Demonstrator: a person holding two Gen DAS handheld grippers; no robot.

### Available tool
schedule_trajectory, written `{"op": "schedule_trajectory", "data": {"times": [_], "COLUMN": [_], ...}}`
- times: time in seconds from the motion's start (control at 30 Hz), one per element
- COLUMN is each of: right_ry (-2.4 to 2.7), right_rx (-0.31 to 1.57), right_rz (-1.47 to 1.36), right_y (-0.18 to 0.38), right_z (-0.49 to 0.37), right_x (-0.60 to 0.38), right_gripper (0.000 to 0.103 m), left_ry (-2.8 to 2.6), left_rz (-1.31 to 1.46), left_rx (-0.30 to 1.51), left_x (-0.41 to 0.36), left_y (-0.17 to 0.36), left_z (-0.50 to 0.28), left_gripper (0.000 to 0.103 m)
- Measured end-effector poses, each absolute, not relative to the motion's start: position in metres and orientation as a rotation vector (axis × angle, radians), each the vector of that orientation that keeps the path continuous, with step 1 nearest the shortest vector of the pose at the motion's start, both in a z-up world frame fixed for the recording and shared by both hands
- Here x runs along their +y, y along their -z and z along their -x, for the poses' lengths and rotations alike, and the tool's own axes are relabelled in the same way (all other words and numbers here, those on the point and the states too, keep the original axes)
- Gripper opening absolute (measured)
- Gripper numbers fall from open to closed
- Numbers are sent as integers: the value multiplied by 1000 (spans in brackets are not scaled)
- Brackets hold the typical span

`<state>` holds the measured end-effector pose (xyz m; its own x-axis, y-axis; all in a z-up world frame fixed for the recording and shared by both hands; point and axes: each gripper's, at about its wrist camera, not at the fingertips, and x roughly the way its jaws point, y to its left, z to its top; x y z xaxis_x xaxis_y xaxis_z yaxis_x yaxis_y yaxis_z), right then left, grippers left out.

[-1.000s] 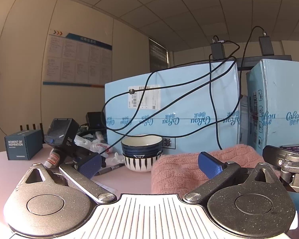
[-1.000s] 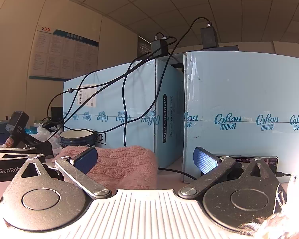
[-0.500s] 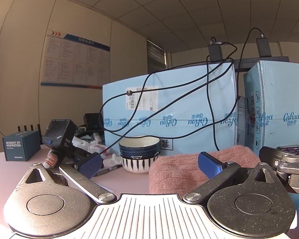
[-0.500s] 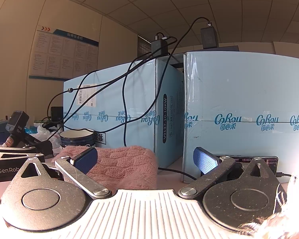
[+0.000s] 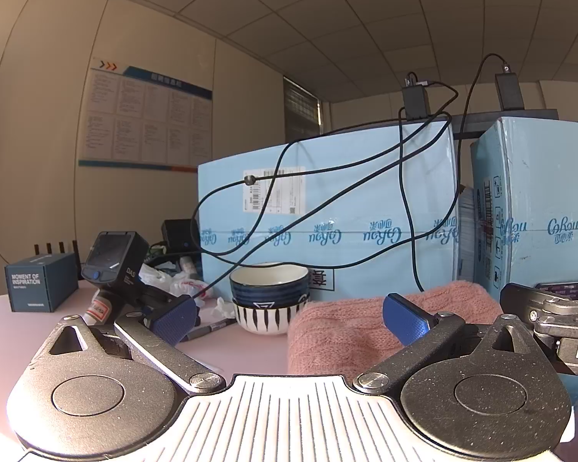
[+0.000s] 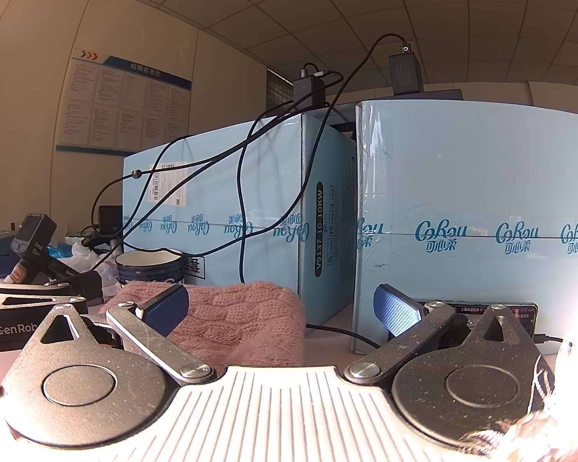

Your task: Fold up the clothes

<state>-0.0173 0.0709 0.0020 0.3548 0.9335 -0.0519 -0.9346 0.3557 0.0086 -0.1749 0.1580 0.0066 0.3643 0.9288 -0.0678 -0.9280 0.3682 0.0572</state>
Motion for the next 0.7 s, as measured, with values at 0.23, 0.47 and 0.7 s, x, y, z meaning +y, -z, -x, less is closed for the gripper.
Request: {"op": "schedule_trajectory", "data": {"times": [0.23, 0.47, 0.7], "right_ry": [-1207, -1207, -1207], "right_rx": [52, 53, 52], "right_rz": [25, 25, 25], "right_y": [-2, -2, -2], "right_z": [18, 18, 18], "right_x": [71, 71, 71], "right_gripper": [103, 103, 103], "left_ry": [-1190, -1189, -1188], "left_rz": [-11, -12, -12], "left_rx": [92, 92, 92], "left_x": [157, 158, 158], "left_y": [-6, -7, -7], "left_z": [175, 175, 175], "left_gripper": [103, 103, 103]}}
